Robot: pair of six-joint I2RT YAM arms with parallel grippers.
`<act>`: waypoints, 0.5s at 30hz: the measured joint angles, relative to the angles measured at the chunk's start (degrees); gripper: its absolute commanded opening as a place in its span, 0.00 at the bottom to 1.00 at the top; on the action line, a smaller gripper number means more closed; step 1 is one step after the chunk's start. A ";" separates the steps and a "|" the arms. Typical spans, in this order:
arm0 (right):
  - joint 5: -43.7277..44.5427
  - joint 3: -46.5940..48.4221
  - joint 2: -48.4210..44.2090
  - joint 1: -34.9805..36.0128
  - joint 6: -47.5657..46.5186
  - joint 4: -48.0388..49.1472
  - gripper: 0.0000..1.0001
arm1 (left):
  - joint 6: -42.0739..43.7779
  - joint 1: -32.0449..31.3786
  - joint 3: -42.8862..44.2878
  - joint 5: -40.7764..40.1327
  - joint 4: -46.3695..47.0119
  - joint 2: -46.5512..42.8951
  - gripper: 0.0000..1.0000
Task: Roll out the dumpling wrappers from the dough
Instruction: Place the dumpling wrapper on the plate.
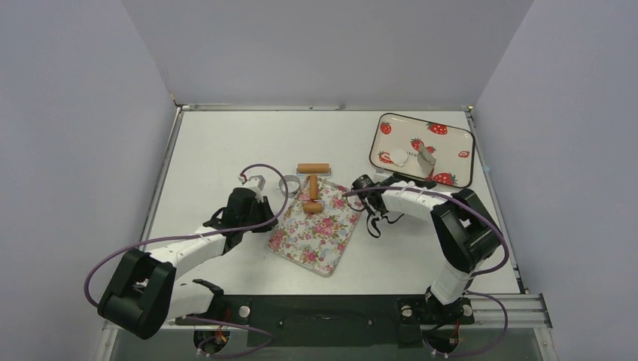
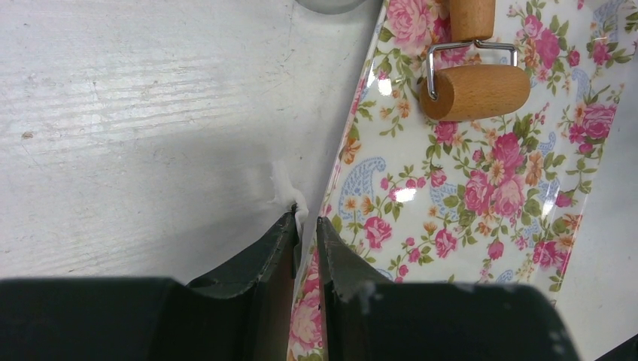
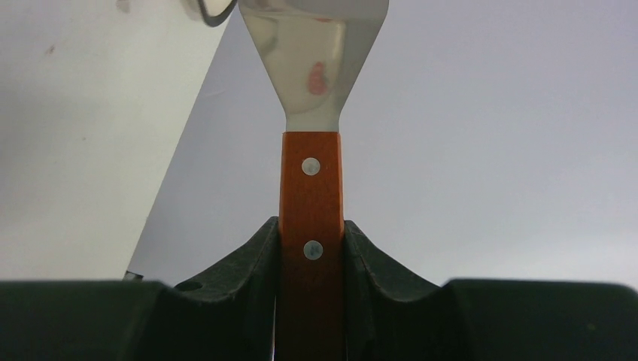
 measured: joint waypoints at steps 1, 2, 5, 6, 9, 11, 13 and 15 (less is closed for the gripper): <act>-0.13 -1.79 0.00 0.09 -0.81 1.01 0.00 | 0.00 0.02 0.00 -0.02 -0.02 0.00 0.14; -0.42 -3.28 0.07 0.22 -1.64 1.46 0.00 | 0.00 0.02 0.00 0.00 0.00 0.00 0.14; -0.31 -4.22 0.20 0.31 -2.86 2.29 0.00 | -0.02 0.02 -0.02 0.00 0.00 0.00 0.14; -0.28 -3.87 0.20 0.28 -3.13 2.29 0.00 | -0.02 0.04 -0.04 0.00 0.00 0.00 0.14; -0.17 -2.38 0.22 -0.31 -3.45 2.05 0.00 | 0.00 0.07 -0.04 0.00 0.00 -0.11 0.14; -0.11 -1.22 0.22 -1.01 -3.37 1.86 0.00 | -0.02 0.13 -0.04 0.00 0.00 -0.33 0.14; -0.04 -0.52 0.11 -2.80 -2.97 1.86 0.00 | -0.02 0.17 -0.04 0.00 0.02 -0.44 0.14; -0.07 -0.52 -0.20 -5.25 -2.67 1.36 0.00 | -0.07 0.26 -0.07 0.00 0.02 -0.46 0.14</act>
